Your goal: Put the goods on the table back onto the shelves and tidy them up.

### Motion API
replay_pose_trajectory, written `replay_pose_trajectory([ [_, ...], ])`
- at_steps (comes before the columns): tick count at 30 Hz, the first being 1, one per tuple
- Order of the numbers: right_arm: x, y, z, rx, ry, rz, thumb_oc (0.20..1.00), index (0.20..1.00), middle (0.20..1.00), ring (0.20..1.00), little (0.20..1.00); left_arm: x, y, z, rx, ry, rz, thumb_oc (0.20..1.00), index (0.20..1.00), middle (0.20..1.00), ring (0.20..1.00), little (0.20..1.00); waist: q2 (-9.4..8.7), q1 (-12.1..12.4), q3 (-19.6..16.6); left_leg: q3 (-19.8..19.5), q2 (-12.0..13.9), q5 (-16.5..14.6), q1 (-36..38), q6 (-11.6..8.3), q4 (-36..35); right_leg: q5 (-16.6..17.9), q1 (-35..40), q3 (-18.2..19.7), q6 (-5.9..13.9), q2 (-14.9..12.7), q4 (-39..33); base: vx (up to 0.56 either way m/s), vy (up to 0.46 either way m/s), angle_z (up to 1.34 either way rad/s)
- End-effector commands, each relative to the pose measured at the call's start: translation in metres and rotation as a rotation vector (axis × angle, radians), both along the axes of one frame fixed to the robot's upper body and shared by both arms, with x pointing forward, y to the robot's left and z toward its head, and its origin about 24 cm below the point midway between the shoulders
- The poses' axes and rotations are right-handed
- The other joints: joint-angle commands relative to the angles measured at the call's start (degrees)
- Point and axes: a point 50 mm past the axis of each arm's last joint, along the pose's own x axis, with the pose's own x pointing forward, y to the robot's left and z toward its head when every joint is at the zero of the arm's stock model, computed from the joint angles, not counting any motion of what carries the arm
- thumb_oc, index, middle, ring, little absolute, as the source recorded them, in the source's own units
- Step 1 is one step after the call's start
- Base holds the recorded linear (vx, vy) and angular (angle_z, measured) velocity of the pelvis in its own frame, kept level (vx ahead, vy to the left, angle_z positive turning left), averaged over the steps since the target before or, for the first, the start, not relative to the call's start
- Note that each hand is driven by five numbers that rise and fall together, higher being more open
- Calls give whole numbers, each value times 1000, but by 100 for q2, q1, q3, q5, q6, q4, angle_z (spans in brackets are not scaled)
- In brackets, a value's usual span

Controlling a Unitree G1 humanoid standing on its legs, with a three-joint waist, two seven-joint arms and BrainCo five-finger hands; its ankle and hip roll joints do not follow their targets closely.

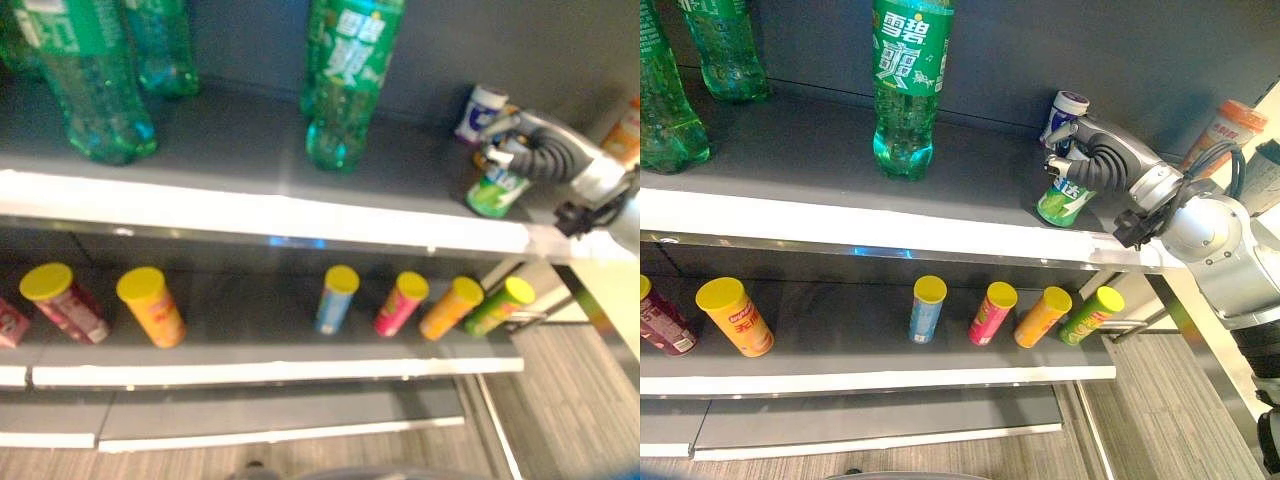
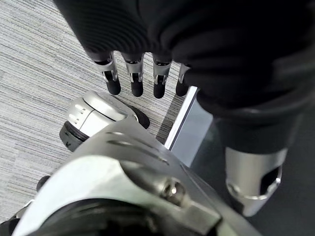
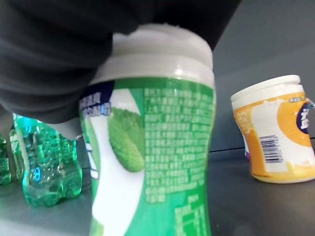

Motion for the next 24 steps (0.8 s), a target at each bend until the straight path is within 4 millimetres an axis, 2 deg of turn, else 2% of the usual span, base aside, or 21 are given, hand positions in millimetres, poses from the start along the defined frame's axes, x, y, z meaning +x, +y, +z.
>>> replay_pose_trajectory([
  [1,-2,-8,-6,-36,65,-9,200,200,200,200,200,-8,-18,-4,-55,16,-52,1000,1000,1000,1000,1000,87,235,-327,42,76,-618,162,127,3,819,-665,346,103,-291,73,0,0,0],
  [10,-3,-16,-9,-55,91,-39,200,200,200,200,200,-9,-15,-4,-48,19,-49,1000,1000,1000,1000,1000,77,207,-339,56,82,-626,159,117,3,821,-667,322,105,-296,72,0,0,0],
  [24,-1,-16,-11,-32,92,-36,200,200,200,200,200,-8,-13,-3,-40,17,-53,1000,1000,1000,1000,1000,82,242,-310,15,84,-619,146,117,3,805,-649,290,101,-292,82,0,0,0],
])
